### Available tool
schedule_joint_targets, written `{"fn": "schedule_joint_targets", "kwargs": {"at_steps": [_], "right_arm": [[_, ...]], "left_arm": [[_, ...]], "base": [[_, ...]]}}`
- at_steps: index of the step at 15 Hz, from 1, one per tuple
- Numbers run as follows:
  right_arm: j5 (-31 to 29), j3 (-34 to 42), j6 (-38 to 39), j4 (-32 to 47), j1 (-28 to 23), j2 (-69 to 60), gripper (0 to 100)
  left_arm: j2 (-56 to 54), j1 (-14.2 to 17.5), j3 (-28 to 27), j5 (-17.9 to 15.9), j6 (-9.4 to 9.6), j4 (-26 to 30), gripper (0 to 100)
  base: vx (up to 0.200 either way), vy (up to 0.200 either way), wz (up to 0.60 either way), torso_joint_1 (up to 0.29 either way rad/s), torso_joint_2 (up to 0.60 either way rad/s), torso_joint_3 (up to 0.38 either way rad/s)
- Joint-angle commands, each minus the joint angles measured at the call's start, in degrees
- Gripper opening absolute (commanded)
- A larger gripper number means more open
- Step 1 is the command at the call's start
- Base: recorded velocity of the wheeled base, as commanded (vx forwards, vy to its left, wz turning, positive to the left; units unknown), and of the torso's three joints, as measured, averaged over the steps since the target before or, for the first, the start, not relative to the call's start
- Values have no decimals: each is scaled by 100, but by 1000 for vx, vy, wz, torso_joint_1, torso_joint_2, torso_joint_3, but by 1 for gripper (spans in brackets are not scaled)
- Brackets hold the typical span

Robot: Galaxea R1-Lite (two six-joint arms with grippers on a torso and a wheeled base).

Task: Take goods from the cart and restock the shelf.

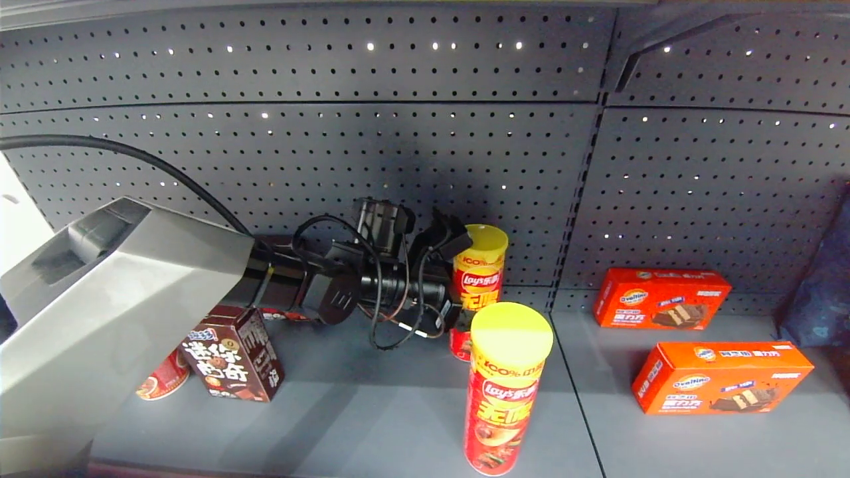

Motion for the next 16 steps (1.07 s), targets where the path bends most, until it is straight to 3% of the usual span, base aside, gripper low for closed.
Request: {"fn": "schedule_joint_targets", "kwargs": {"at_steps": [1, 6, 10, 12, 15, 16], "right_arm": [[-2, -2, -1, -1, 3, 19, 100], [51, -415, -10, -10, 55, 503, 100], [622, -1663, -80, -54, 126, 2322, 100], [561, -2024, -142, -54, 135, 3122, 100], [332, -2393, -212, -54, 205, 4071, 100], [262, -2525, -204, -36, 310, 4370, 100]], "left_arm": [[-38, -10, 138, 26, 1, -24, 100], [-785, 245, 1035, 96, 28, -68, 100], [-1726, 667, 2309, 202, -34, -639, 100], [-2042, 728, 2599, 219, -43, -674, 100], [-2464, 781, 2801, 659, -95, -674, 100], [-2693, 781, 2942, 755, -227, -674, 100]], "base": [[0, 0, 0, 0, 0, 0], [0, 0, 0, 0, 0, 0], [0, 0, 0, 0, 0, 0], [0, 0, 0, 0, 0, 0], [0, 0, 0, 0, 0, 0], [0, 0, 0, 0, 0, 0]]}}
